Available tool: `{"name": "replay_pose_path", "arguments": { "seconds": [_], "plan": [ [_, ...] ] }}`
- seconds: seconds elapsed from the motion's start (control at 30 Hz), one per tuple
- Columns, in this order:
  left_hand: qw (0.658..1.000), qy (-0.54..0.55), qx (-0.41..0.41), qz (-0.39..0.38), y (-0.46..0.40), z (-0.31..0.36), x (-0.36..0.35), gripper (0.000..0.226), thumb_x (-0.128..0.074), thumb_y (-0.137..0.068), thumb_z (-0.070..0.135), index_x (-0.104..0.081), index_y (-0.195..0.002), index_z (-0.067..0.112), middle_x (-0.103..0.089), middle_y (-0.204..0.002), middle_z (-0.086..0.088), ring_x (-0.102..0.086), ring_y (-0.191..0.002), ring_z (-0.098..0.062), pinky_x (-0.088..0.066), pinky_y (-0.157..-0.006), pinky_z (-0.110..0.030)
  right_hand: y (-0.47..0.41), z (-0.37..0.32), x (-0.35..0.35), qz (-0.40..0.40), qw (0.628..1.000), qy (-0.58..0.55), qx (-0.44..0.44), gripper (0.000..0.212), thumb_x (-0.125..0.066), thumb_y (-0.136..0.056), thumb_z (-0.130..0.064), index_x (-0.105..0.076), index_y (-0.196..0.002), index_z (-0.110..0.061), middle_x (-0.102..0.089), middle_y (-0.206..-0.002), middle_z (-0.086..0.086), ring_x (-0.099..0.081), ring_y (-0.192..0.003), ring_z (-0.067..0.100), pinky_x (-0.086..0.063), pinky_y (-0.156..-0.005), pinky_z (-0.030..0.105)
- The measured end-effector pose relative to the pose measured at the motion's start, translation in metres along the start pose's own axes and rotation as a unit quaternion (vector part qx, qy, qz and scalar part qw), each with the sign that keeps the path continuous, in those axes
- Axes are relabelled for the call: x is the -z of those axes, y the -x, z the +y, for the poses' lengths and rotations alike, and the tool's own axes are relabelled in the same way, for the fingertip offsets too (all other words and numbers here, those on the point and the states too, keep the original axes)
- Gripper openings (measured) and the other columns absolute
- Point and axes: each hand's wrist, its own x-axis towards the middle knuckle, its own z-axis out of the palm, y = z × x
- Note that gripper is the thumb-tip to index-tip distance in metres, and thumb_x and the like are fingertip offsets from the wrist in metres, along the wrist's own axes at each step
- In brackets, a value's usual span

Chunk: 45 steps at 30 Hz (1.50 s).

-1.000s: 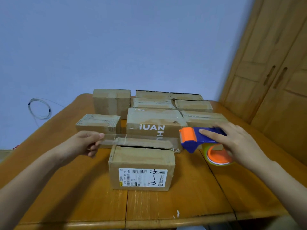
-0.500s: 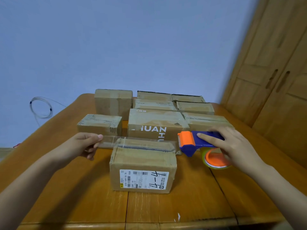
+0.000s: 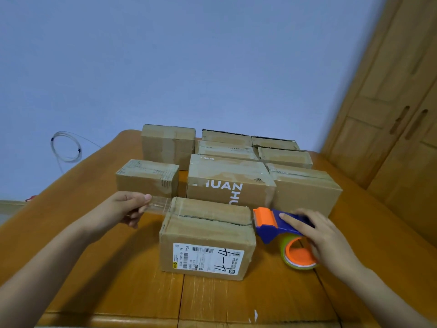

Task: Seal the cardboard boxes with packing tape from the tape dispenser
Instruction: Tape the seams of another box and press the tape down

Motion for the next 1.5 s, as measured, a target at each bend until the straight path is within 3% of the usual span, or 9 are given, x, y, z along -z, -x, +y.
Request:
{"name": "replay_pose_path", "arguments": {
  "seconds": [0.43,0.63,0.7,0.87,1.03,1.2,1.3,1.43,1.5],
  "plan": [
    [1.000,-0.012,0.006,-0.007,0.003,-0.017,-0.004,0.055,-0.058,-0.071,0.072,-0.048,-0.061,0.018,-0.038,-0.060,-0.001,-0.042,-0.054,-0.016,-0.043,-0.058,-0.023,0.013,-0.005,-0.007,0.006,0.999,-0.007,-0.052,0.103,-0.076,-0.049,0.021,-0.046,-0.136,-0.025,-0.049,-0.118,0.003,-0.045,-0.103,0.020,-0.051,-0.074,0.040],
    [0.990,0.132,0.046,-0.015,0.003,-0.048,-0.035,0.042,-0.052,-0.092,0.046,-0.047,-0.066,0.014,-0.037,-0.059,-0.002,-0.039,-0.053,-0.017,-0.045,-0.058,-0.028,0.014,-0.007,-0.011,-0.012,0.997,-0.034,-0.072,0.100,-0.075,-0.052,0.022,-0.046,-0.136,-0.025,-0.055,-0.117,0.008,-0.046,-0.106,0.020,-0.049,-0.077,0.038],
    [0.986,0.153,0.051,-0.029,0.003,-0.056,-0.043,0.044,-0.058,-0.088,0.052,-0.050,-0.070,0.012,-0.041,-0.060,-0.002,-0.042,-0.054,-0.018,-0.046,-0.059,-0.027,0.014,-0.009,-0.013,-0.012,0.996,-0.041,-0.077,0.101,-0.076,-0.051,0.022,-0.045,-0.136,-0.025,-0.055,-0.117,0.008,-0.045,-0.106,0.020,-0.048,-0.076,0.035],
    [0.995,0.087,0.047,-0.003,-0.001,-0.054,-0.058,0.055,-0.046,-0.084,0.057,-0.053,-0.085,0.002,-0.048,-0.062,-0.002,-0.047,-0.060,-0.017,-0.048,-0.061,-0.024,0.017,-0.015,-0.017,-0.003,0.994,-0.061,-0.090,0.100,-0.074,-0.054,0.023,-0.045,-0.136,-0.026,-0.052,-0.117,0.005,-0.045,-0.105,0.018,-0.046,-0.075,0.031],
    [0.998,0.024,0.027,0.046,0.001,-0.056,-0.064,0.053,-0.037,-0.093,0.049,-0.062,-0.100,0.003,-0.058,-0.082,-0.029,-0.056,-0.071,-0.029,-0.050,-0.063,-0.030,0.019,-0.020,-0.024,0.000,0.991,-0.078,-0.109,0.103,-0.073,-0.054,0.025,-0.044,-0.137,-0.028,-0.050,-0.118,0.003,-0.046,-0.105,0.019,-0.047,-0.075,0.032],
    [0.995,-0.048,0.043,0.078,0.001,-0.046,-0.066,0.030,-0.040,-0.099,0.039,-0.063,-0.102,0.020,-0.065,-0.083,-0.005,-0.057,-0.072,-0.015,-0.048,-0.062,-0.024,0.017,-0.020,-0.024,0.006,0.991,-0.066,-0.113,0.103,-0.073,-0.053,0.025,-0.044,-0.137,-0.028,-0.052,-0.116,0.004,-0.046,-0.103,0.018,-0.049,-0.073,0.033],
    [0.989,-0.093,0.065,0.099,0.000,-0.040,-0.066,0.009,-0.042,-0.100,0.036,-0.050,-0.097,0.034,-0.066,-0.095,-0.007,-0.057,-0.077,-0.016,-0.049,-0.062,-0.026,0.018,-0.023,-0.022,0.005,0.993,-0.050,-0.110,0.102,-0.075,-0.053,0.023,-0.044,-0.137,-0.027,-0.054,-0.115,0.006,-0.053,-0.101,0.024,-0.051,-0.071,0.034],
    [0.966,-0.218,0.072,0.121,0.004,-0.042,-0.075,0.025,-0.033,-0.102,0.040,-0.050,-0.114,0.026,-0.068,-0.099,-0.004,-0.064,-0.086,-0.020,-0.055,-0.076,-0.040,0.018,-0.026,-0.021,0.006,0.993,-0.044,-0.112,0.101,-0.073,-0.055,0.023,-0.044,-0.137,-0.028,-0.054,-0.115,0.005,-0.056,-0.098,0.026,-0.051,-0.071,0.033],
    [0.951,-0.273,0.076,0.125,0.006,-0.047,-0.078,0.026,-0.033,-0.102,0.037,-0.051,-0.107,0.019,-0.068,-0.092,-0.002,-0.065,-0.081,-0.020,-0.055,-0.071,-0.040,0.019,-0.029,-0.021,0.009,0.993,-0.040,-0.113,0.101,-0.075,-0.054,0.022,-0.045,-0.137,-0.027,-0.055,-0.114,0.006,-0.057,-0.097,0.026,-0.051,-0.070,0.032]
  ]
}}
